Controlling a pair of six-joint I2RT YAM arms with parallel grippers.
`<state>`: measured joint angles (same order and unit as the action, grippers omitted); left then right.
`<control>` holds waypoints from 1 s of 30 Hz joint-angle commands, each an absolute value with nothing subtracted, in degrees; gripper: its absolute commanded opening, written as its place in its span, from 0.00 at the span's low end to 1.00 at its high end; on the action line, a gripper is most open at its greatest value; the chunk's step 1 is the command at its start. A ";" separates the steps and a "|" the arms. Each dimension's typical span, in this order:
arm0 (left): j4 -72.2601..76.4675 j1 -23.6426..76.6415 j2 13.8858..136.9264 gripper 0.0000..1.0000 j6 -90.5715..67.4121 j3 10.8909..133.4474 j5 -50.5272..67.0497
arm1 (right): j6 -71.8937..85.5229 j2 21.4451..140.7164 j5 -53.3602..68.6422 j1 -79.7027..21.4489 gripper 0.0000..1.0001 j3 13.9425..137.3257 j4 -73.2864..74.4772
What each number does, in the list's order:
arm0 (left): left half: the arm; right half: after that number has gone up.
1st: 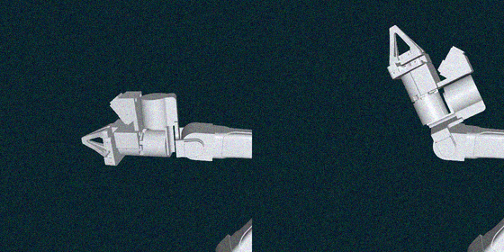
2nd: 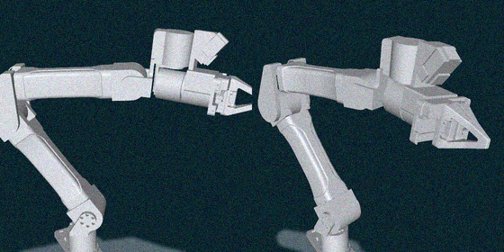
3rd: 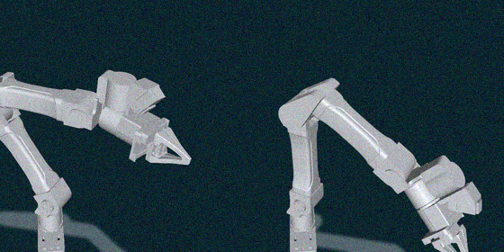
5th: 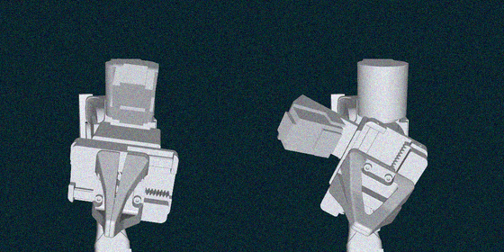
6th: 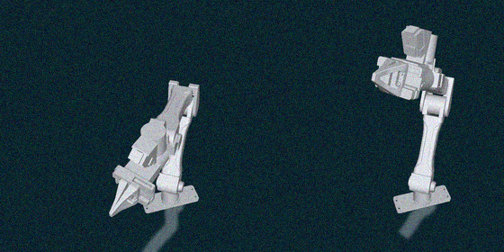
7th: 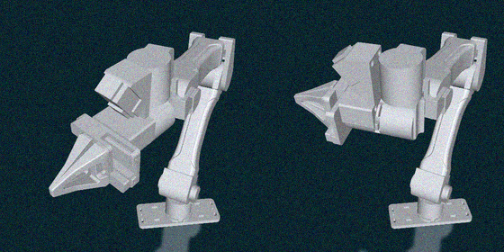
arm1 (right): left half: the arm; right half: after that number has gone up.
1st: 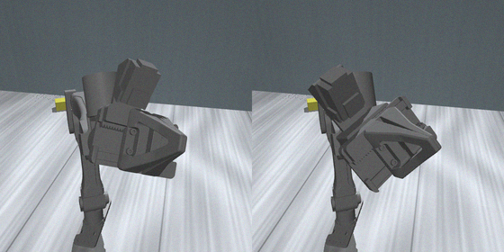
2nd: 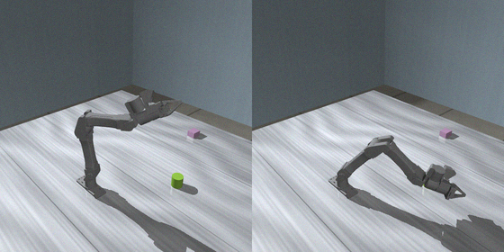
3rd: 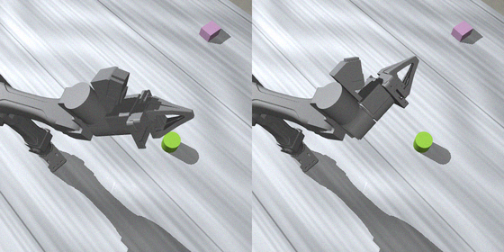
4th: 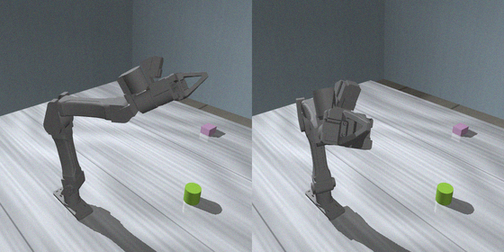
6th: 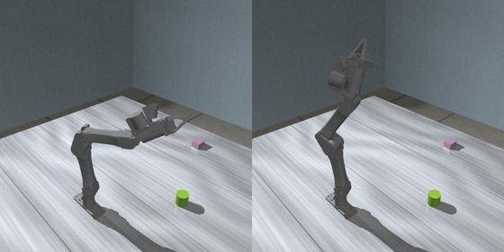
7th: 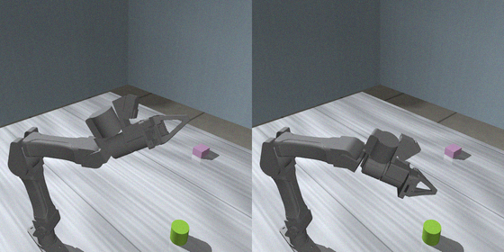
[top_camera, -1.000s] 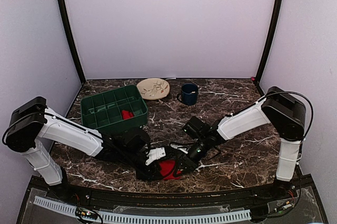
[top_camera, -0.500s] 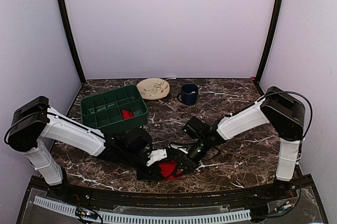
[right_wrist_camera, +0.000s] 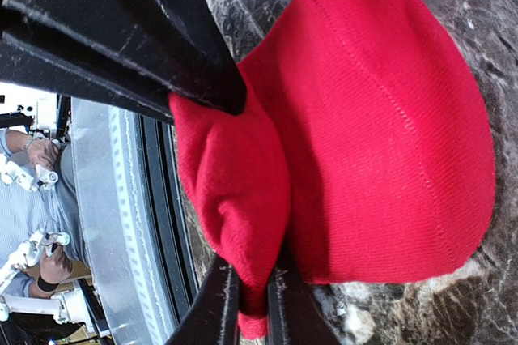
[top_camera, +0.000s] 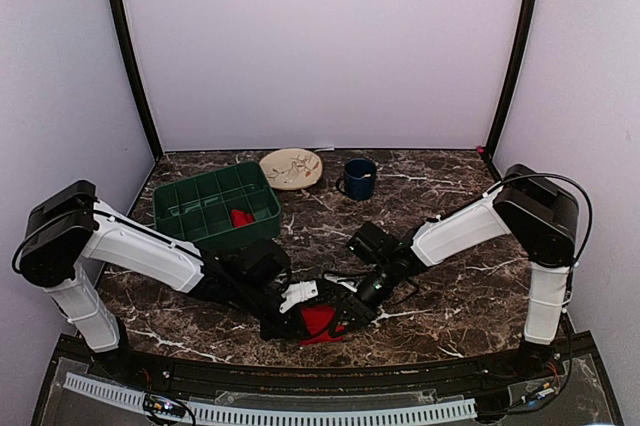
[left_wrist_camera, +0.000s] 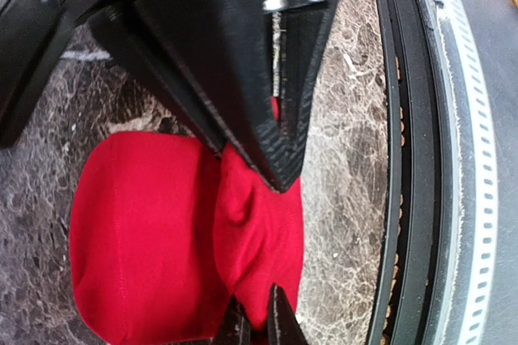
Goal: Roll the socks
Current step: Roll the sock at the center of the board.
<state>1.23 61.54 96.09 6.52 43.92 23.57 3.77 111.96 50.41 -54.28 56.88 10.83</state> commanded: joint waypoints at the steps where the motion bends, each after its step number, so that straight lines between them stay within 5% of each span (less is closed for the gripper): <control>1: -1.70 59.37 98.00 0.00 2.84 44.53 28.45 | 4.86 112.70 49.67 -53.72 0.13 56.61 9.38; 12: -5.62 55.39 102.23 0.00 -2.21 46.91 35.31 | 7.76 111.82 49.40 -52.46 0.29 53.60 4.54; 30: -2.47 53.09 101.91 0.00 -5.01 44.72 39.48 | 15.34 111.13 50.23 -48.82 0.35 47.31 -5.64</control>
